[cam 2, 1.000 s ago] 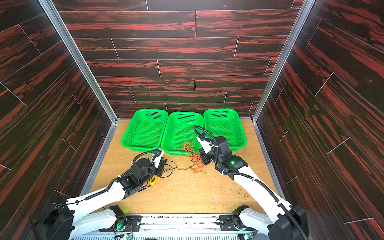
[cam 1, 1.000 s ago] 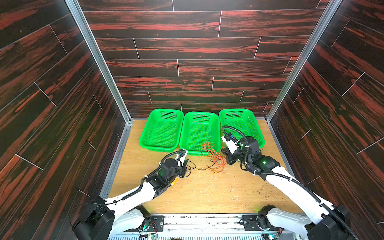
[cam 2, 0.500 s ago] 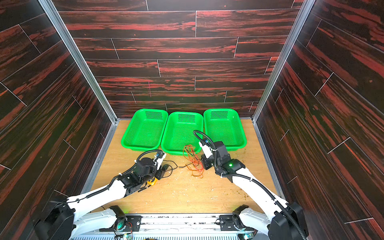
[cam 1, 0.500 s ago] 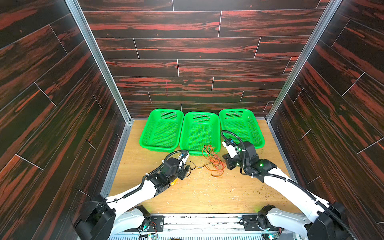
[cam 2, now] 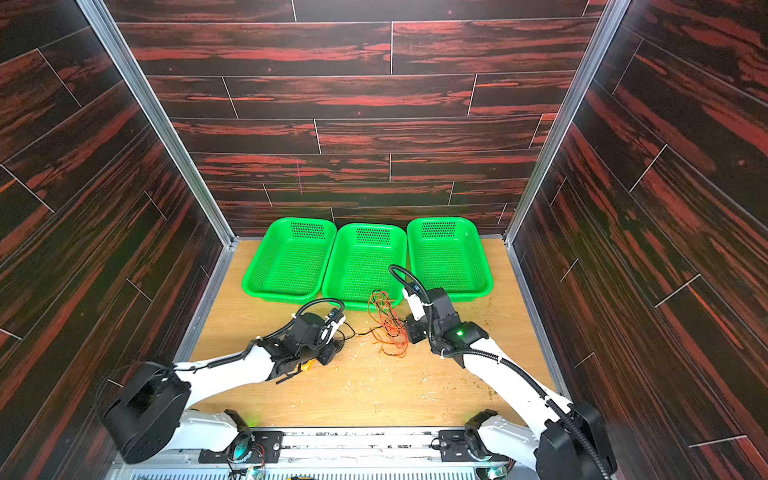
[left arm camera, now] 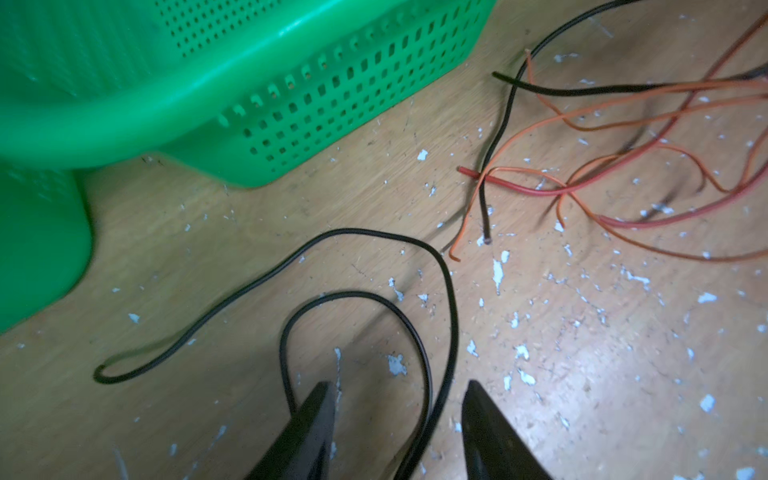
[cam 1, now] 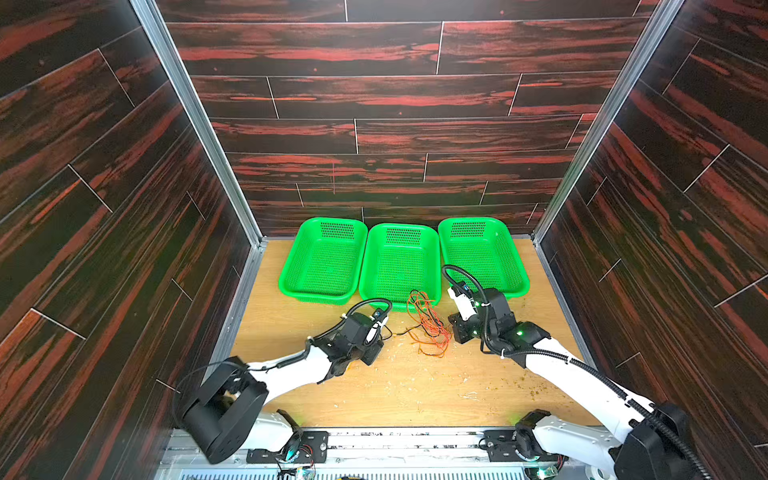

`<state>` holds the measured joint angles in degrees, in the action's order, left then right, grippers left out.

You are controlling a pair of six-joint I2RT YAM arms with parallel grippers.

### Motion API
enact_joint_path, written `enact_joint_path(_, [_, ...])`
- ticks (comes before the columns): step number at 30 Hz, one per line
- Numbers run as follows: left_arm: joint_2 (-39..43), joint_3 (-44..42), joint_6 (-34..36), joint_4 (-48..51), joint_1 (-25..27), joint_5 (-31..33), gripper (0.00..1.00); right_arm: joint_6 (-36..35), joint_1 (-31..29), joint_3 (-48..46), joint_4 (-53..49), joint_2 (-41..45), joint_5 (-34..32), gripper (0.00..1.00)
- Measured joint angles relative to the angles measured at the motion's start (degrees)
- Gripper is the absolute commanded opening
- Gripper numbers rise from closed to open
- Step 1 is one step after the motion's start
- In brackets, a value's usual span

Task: Untangle the cables
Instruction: 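Carry the black wire into the basket nearest the left gripper while right holds red bundle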

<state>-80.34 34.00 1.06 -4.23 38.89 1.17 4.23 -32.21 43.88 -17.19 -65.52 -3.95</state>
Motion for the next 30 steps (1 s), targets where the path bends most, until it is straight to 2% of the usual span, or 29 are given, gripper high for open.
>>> enact_joint_path(5, [-0.44, 0.98, 0.98, 0.24, 0.00, 1.97, 0.12, 0.76, -0.87, -1.07, -1.33, 0.17, -2.21, 0.00])
enact_joint_path(8, [-0.28, 1.86, 1.66, 1.01, 0.00, 2.95, 0.00, 0.92, -0.98, -1.22, -2.75, 0.57, -3.96, 0.00])
enact_joint_path(13, [3.02, 4.42, 2.78, 5.07, 0.00, 4.22, 0.00, 0.90, -1.31, -1.22, -3.78, 1.27, -6.01, 0.00])
enact_joint_path(20, [13.18, 10.73, 5.07, 10.67, -0.33, 6.86, 0.00, -0.04, -3.80, -1.33, -3.76, 0.92, -6.16, 0.00])
enact_joint_path(23, [15.50, 16.76, 6.91, 14.27, -1.77, 7.19, 0.00, -0.66, -5.44, -1.44, -2.99, -0.37, -6.03, 0.00])
enact_joint_path(30, [15.41, 33.05, 12.20, 18.03, -7.58, 8.26, 0.00, -1.40, -7.32, -2.12, -2.01, -2.25, -5.46, 0.00])
